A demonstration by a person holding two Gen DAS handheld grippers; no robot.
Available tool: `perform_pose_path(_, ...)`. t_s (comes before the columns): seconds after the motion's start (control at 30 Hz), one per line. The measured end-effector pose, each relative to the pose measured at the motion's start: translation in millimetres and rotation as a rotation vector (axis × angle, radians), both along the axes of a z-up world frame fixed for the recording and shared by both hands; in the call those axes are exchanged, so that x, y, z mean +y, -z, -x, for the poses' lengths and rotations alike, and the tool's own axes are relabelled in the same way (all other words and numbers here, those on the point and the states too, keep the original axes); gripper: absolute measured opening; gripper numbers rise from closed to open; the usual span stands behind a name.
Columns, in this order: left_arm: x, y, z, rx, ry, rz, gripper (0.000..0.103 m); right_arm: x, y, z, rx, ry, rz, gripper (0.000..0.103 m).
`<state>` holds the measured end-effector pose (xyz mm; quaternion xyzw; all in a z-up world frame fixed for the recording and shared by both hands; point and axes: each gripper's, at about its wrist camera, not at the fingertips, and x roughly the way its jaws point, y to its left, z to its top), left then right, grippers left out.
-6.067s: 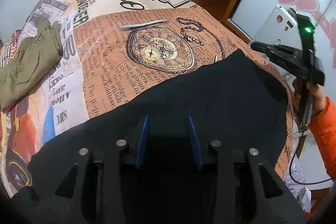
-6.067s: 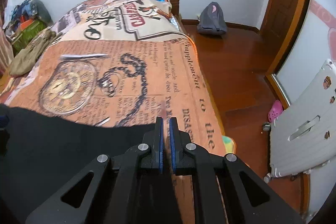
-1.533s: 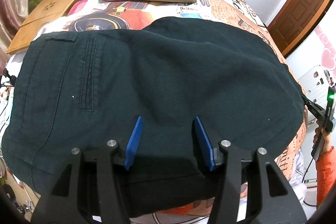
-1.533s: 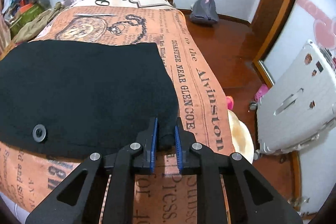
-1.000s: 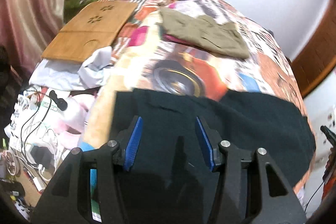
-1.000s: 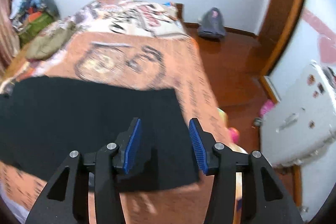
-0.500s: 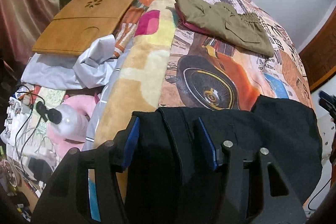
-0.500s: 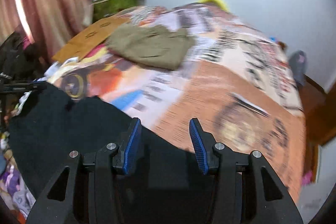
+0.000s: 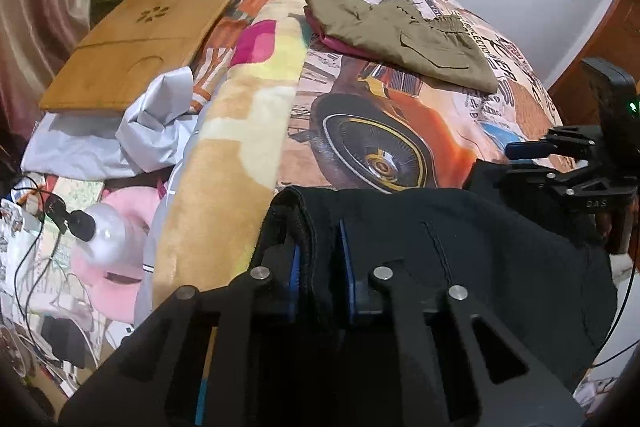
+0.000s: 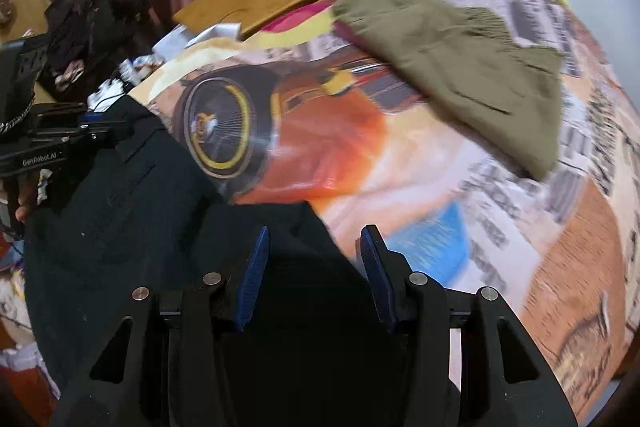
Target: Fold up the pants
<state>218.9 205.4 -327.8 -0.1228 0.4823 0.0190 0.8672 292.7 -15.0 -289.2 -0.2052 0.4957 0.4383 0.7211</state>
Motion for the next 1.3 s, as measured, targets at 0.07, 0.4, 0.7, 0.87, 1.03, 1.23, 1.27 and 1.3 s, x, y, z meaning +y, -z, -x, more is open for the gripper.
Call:
perform_pose_path(0.07,0,0,3,-0.008,0.002,-0.006,0.017,7,3,2,0.014,-0.026,0.022,0.040)
perform_pose_path(0.4,1,-2,12,-0.069,0.006,-0.007,0.016,21,18,3,0.075,-0.068,0.102,0.029)
perform_pose_path(0.7,2,-10,17,-0.087,-0.024,-0.046,0.016,20,3,2,-0.025,0.008,-0.002,0.007)
perform_pose_path(0.87,4,-12,13,-0.087,-0.038,-0.090,0.016,20,-7,4,-0.132,0.019,-0.022,0.006)
perform_pose_path(1.03,5,-1,2,-0.045,-0.038,-0.128,0.016,25,1,-12,-0.117,0.043,-0.019,0.006)
perform_pose_path(1.23,14,2,1,-0.023,-0.058,-0.097,0.019,3,-6,-34,-0.235,0.175,0.056,0.005)
perform_pose_path(1.27,15,1,1,-0.023,-0.056,-0.092,0.020,-6,-8,-41,-0.212,0.208,0.048,0.006)
perform_pose_path(1.3,15,-2,2,-0.025,-0.055,-0.091,0.023,-17,-13,-49,-0.172,0.237,0.027,0.006)
